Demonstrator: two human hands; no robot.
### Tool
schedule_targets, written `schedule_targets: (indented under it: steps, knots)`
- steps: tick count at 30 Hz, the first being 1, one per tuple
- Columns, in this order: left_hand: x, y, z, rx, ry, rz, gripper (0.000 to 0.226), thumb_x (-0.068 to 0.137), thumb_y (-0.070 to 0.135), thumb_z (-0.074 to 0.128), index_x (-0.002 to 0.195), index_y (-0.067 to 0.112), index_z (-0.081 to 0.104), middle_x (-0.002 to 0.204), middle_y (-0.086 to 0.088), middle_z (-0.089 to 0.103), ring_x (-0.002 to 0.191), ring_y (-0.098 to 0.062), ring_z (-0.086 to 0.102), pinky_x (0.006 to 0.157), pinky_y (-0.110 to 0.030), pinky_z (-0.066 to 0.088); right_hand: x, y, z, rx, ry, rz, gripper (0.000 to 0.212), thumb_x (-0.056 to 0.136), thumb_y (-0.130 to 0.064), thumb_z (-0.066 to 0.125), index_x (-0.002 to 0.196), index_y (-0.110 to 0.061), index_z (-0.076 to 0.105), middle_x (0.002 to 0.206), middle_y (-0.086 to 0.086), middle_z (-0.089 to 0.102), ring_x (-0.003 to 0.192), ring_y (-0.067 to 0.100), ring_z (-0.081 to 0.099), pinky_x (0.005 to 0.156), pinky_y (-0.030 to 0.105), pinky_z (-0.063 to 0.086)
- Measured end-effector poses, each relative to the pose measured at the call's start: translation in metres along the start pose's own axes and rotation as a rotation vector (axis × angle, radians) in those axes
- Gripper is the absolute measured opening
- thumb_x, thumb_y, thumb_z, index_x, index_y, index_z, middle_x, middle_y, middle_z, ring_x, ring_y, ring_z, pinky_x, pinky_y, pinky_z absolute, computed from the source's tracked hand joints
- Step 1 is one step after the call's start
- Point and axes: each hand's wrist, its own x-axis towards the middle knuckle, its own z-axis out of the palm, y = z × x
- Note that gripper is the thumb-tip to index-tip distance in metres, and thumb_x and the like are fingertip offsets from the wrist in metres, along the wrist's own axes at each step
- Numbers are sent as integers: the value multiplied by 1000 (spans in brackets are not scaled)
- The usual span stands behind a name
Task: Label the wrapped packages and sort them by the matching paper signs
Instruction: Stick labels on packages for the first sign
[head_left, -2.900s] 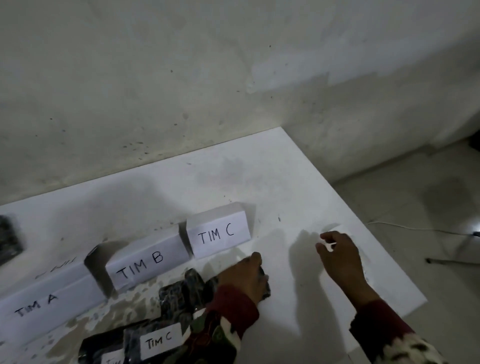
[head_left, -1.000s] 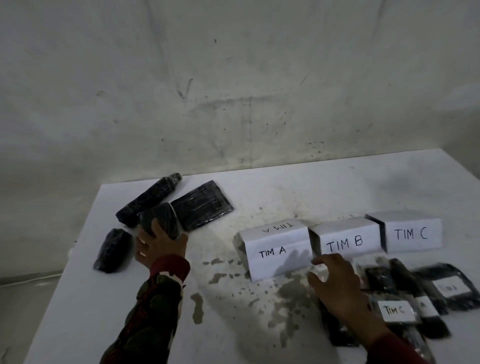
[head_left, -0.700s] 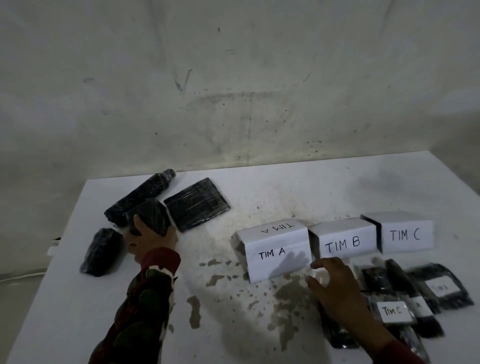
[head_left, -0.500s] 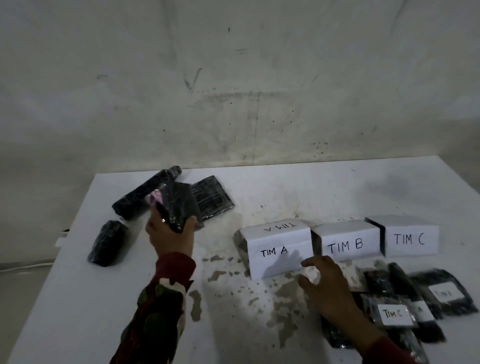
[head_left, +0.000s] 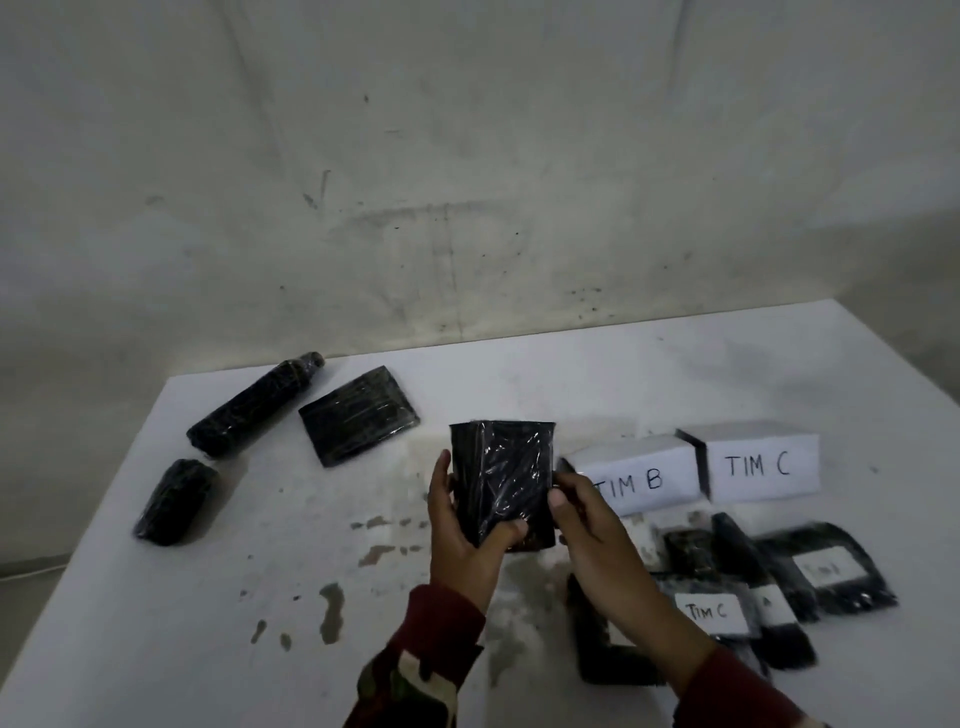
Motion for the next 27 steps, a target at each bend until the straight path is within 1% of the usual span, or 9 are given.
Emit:
schedule_targets:
  steps: [3, 6, 9, 11, 14, 18, 20, 24, 27]
  knots:
    - [-5, 1, 31, -13, -19, -8, 92, 54, 9, 62, 135, 30, 26, 128, -3, 46, 115, -28, 53, 93, -54, 47, -4, 6, -30, 71, 9, 10, 17, 95, -30, 42, 99, -42, 53, 99, -18, 65, 86, -12, 61, 71, 5, 46]
    - [-13, 1, 69, -16, -30, -14, 91, 54, 7, 62, 135, 29, 26, 135, -8, 44, 119, -30, 51, 94, -56, 46, -5, 13, -70, 71, 8, 1, 17, 94, -29, 44, 99, -41, 54, 98, -14, 66, 85, -7, 62, 75, 11, 49]
    - [-17, 2, 108, 12, -48, 12, 93, 55, 8, 63, 138, 26, 26, 138, -11, 42, 122, -28, 49, 97, -56, 44, -4, 15, -110, 61, 25, -25, 17, 94, -28, 45, 95, -42, 55, 92, -18, 66, 80, -9, 61, 70, 6, 46]
    - [-21, 1, 133, 2, -46, 39, 85, 58, 12, 66, 134, 27, 31, 133, -7, 47, 120, -21, 52, 96, -45, 48, -5, 18, -137, 58, 20, -34, 17, 94, -27, 44, 97, -42, 54, 94, -17, 66, 83, -8, 62, 71, 8, 47]
    - [-24, -1, 167, 2, -61, 67, 63, 68, 26, 78, 118, 37, 42, 116, 13, 56, 99, 9, 59, 76, -12, 51, -8, 23, -174, 46, 20, -39, 19, 94, -27, 44, 100, -43, 52, 101, -19, 64, 92, -5, 62, 74, 10, 48]
    - [-28, -9, 210, 20, -85, 21, 71, 51, 36, 79, 112, 40, 43, 117, 16, 53, 103, 8, 52, 85, -16, 46, -12, 34, -226, 32, 41, -25, 25, 95, -20, 44, 104, -43, 52, 106, -22, 59, 93, -13, 57, 70, 2, 45]
    - [-31, -12, 229, 54, -131, 21, 75, 43, 44, 77, 109, 45, 43, 115, 22, 51, 101, 15, 50, 83, -11, 44, -16, 42, -249, 47, 60, 19, 27, 96, -17, 44, 108, -38, 55, 110, -16, 62, 97, -6, 59, 77, 10, 47]
    - [-32, -21, 267, 98, -262, 37, 80, 43, 31, 80, 111, 46, 40, 117, 17, 52, 105, 3, 54, 78, -9, 47, -27, 51, -286, 150, 148, 69, 30, 95, -11, 42, 105, -34, 58, 104, -15, 66, 90, -4, 63, 72, 8, 50]
    - [-36, -25, 295, 156, -346, 71, 82, 42, 31, 79, 107, 61, 37, 111, 25, 51, 99, 13, 53, 73, -2, 44, -36, 56, -310, 158, 218, 98, 30, 96, -14, 42, 103, -39, 57, 101, -22, 65, 89, -10, 62, 70, 6, 48]
